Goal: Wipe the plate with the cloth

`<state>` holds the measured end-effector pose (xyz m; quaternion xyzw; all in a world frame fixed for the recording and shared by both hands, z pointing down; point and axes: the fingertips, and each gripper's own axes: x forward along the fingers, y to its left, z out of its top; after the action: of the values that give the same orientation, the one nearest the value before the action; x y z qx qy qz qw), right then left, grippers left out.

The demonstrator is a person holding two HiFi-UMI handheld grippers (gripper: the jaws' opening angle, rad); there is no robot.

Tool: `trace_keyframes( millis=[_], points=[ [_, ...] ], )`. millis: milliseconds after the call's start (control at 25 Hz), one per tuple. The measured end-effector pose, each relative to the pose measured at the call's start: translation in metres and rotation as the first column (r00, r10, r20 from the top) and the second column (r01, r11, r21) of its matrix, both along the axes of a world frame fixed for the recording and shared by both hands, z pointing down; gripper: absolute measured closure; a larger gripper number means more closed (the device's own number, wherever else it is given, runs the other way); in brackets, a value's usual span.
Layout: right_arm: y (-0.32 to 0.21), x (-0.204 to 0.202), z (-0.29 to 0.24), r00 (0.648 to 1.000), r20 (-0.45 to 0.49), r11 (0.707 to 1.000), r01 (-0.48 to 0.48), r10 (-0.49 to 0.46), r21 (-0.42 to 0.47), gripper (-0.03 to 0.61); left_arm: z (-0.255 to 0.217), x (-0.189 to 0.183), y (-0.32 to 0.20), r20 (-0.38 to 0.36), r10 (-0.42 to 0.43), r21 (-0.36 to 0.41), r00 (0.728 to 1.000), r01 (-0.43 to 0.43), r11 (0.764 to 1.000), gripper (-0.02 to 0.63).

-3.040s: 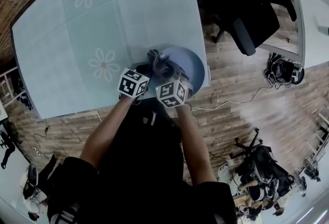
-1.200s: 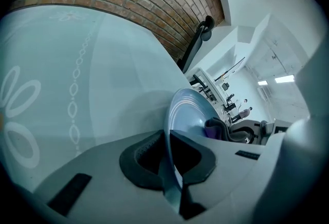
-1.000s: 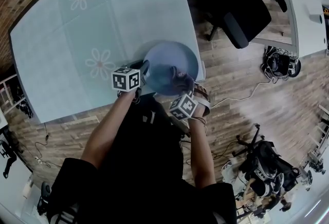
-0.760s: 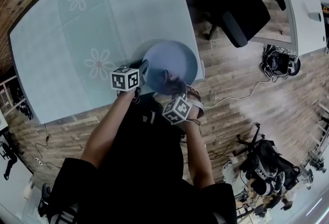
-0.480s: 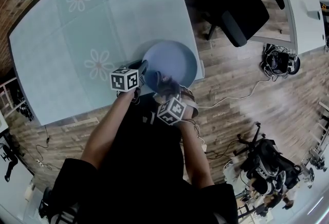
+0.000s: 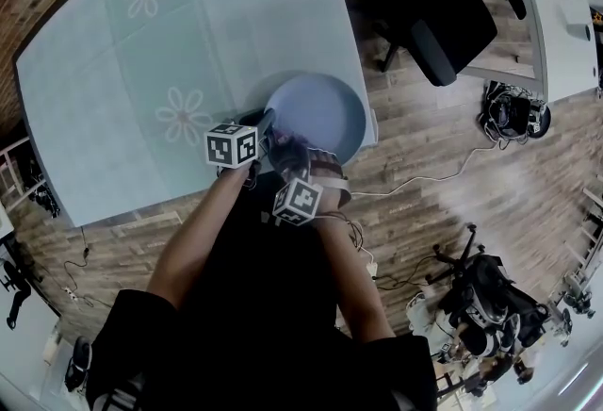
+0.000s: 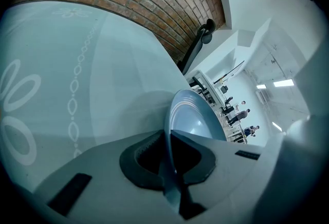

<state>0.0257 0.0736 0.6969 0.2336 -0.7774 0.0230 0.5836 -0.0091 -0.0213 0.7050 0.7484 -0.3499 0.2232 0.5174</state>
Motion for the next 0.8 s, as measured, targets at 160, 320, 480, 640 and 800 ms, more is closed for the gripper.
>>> trace_keyframes(
  millis=[160, 320, 480, 640, 800],
  points=[
    [-0.008, -0.001, -0.001, 0.999, -0.042, 0.999, 0.031, -0.03, 0.031, 0.522, -0.001, 0.002, 0.0, -0.005, 0.006, -0.002, 1.0, -0.006, 1.0, 0.569],
    [-0.022, -0.005, 0.002, 0.997, -0.053, 0.996, 0.053, -0.049, 0.075, 0.522, -0.001, 0.0, -0.001, -0.009, 0.012, -0.002, 1.0, -0.012, 1.0, 0.569],
    [-0.042, -0.003, 0.001, 0.997, -0.047, 0.992, 0.061, -0.056, 0.108, 0.522, -0.001, 0.001, 0.0, -0.011, 0.014, -0.007, 1.0, -0.014, 1.0, 0.569],
    [-0.066, -0.001, -0.003, 0.996, -0.05, 0.989, 0.078, -0.072, 0.124, 0.52, -0.002, 0.0, 0.0, -0.012, 0.012, -0.005, 1.0, -0.012, 1.0, 0.569],
    [-0.081, 0.002, -0.003, 0.994, -0.05, 0.986, 0.105, -0.099, 0.127, 0.52, -0.001, 0.001, -0.001, -0.017, 0.004, -0.011, 1.0, -0.004, 1.0, 0.569]
  ],
)
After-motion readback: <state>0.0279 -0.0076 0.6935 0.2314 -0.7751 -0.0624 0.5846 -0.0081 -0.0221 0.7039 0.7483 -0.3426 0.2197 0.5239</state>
